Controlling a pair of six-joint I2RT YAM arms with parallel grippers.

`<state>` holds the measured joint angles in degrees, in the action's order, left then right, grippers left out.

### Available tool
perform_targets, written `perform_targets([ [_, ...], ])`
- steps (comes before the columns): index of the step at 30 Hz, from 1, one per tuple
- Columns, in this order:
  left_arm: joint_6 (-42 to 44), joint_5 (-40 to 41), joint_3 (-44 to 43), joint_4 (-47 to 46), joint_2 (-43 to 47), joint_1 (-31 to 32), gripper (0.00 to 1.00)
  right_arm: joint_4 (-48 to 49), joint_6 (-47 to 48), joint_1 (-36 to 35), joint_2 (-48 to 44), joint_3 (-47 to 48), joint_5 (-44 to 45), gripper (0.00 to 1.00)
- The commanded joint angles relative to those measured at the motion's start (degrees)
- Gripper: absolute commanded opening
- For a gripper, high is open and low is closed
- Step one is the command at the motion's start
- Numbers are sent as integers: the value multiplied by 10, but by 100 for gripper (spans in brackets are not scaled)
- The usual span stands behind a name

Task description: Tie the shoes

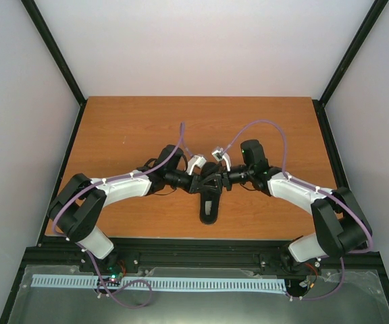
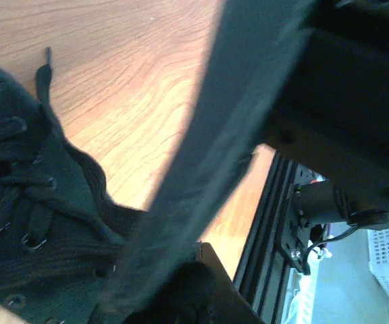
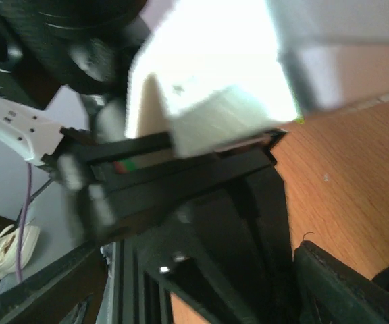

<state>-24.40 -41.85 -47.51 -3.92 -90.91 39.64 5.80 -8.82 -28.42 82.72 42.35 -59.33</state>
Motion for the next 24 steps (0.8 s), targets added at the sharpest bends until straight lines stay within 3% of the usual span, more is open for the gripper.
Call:
perform_targets([
  [1, -13, -33, -38, -52, 7, 6, 1, -16, 15, -4, 24, -22, 22, 75],
  [8, -21, -45, -43, -57, -1, 6, 1, 12, 6, -4, 37, -32, 19, 74],
  [14, -19, -37, -43, -49, 1, 5, 1, 13, 8, -4, 39, -34, 25, 68],
  [24, -21, -28, -43, -41, 1, 3, 1, 21, 5, -4, 19, -57, 67, 44],
])
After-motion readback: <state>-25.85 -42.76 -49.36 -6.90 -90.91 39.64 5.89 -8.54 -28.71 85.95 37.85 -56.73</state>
